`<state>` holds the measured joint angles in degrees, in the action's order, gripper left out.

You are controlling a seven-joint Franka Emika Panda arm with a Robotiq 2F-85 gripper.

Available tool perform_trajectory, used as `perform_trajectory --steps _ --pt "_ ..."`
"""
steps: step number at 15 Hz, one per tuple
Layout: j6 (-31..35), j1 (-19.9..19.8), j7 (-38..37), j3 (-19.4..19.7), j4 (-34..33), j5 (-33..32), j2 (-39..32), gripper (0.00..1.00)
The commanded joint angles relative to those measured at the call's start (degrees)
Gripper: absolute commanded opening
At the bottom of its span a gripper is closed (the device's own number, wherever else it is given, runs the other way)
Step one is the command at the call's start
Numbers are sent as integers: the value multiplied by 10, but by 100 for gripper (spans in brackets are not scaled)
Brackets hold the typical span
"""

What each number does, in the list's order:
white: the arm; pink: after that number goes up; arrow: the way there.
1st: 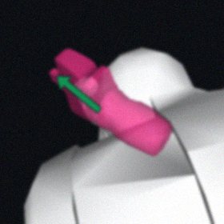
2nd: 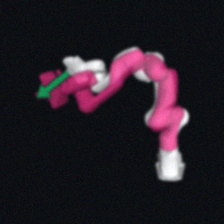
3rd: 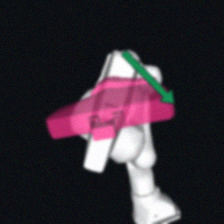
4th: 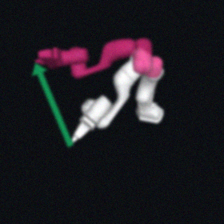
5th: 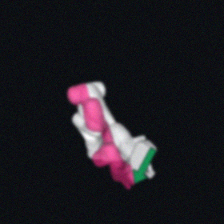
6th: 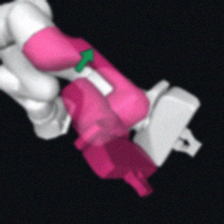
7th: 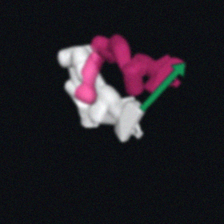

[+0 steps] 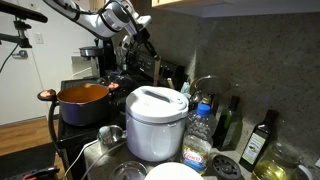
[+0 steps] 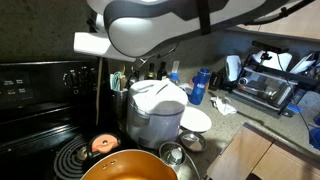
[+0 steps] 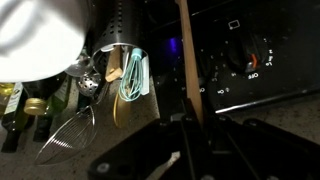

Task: Use a wooden spoon to mix in the pot then put the spoon back in the utensil holder

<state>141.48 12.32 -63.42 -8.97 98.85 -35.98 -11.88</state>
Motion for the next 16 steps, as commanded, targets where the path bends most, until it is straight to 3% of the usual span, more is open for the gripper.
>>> perform_trajectory --steps 1,5,8,16 --pt "-71 19 53 3 -34 66 12 3" --pt "-169 50 53 6 -80 32 14 3" --pt "-213 74 46 2 -99 -51 10 3" --pt "-175 78 -28 0 -65 -253 6 3"
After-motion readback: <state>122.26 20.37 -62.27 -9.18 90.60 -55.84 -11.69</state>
